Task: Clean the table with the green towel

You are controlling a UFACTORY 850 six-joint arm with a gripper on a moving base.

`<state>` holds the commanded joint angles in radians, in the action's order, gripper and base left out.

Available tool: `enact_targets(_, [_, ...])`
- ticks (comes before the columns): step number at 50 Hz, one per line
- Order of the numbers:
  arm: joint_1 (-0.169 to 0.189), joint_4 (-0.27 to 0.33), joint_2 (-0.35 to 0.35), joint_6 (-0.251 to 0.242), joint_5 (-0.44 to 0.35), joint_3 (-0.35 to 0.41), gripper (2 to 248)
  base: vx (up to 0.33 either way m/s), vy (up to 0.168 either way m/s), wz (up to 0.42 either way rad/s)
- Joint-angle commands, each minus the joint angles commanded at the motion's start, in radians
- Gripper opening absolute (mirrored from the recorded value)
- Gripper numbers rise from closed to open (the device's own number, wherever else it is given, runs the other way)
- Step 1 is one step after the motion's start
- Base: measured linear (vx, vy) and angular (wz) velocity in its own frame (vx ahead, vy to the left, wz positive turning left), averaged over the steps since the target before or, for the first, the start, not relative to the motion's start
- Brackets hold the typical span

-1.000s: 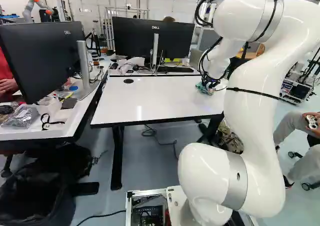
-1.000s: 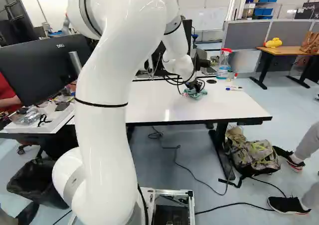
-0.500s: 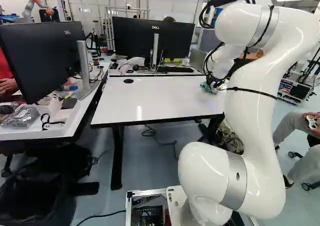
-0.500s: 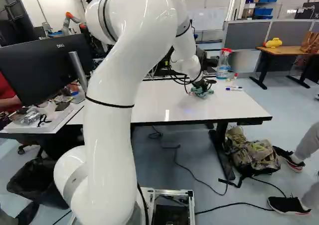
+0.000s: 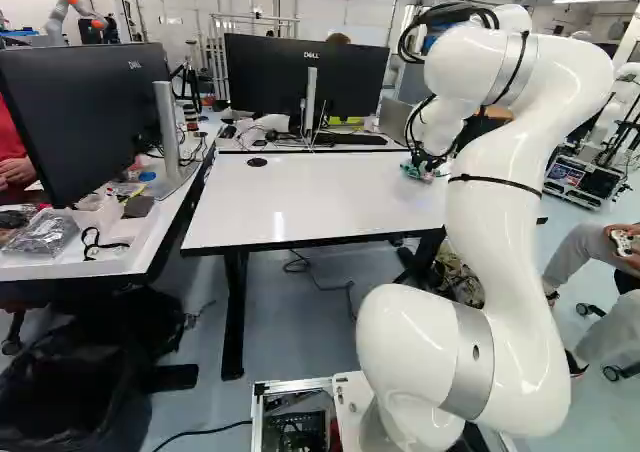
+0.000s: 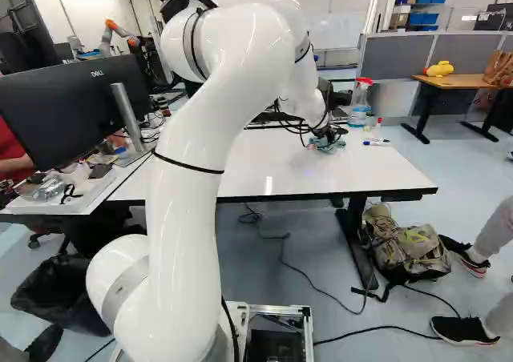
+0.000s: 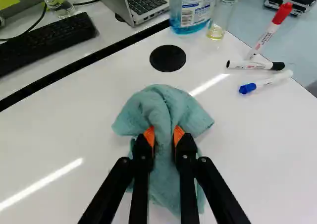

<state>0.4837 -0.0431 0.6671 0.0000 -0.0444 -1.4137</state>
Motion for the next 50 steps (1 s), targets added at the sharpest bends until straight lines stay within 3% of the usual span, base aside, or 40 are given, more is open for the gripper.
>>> enact_targets(33, [-0.072,0.000,-0.055,0.000,0.000,0.076,61,0.000,0.000,0.000])
enact_targets(50, [-0.083,0.000,-0.122,0.000,0.000,0.167,61,0.000,0.000,0.000])
